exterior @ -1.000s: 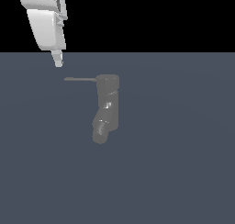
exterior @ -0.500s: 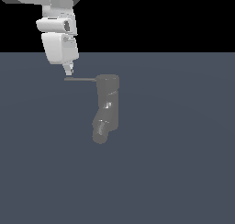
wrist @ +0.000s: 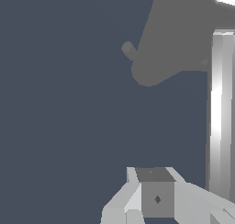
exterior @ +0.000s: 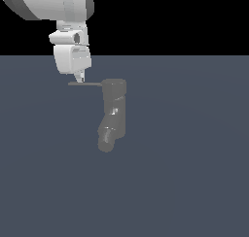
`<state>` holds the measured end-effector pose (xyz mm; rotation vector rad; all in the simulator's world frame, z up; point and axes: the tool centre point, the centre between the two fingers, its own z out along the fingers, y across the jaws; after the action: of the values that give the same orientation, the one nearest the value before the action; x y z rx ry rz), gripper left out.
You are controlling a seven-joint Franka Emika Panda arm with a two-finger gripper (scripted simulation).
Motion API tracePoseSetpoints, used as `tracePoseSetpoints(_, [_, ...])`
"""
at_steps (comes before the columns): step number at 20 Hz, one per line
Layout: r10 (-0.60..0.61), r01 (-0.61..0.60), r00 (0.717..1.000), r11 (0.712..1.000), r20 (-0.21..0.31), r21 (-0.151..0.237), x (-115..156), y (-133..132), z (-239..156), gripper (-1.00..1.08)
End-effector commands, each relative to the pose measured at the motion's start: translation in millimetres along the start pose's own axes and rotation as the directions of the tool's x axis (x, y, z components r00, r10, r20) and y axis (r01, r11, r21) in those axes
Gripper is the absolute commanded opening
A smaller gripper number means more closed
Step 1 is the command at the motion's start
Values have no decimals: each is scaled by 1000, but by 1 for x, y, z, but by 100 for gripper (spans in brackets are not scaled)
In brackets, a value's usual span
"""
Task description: Turn on the faucet by rotating a designated handle.
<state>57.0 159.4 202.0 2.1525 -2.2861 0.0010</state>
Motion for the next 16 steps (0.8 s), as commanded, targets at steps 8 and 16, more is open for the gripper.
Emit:
tracePoseSetpoints(8, [11, -11, 1000, 1000, 2, 1, 1, -3, 1, -100])
tracePoseSetpoints(16, [12, -12, 1000, 1000, 1, 1, 1, 8, 1, -100])
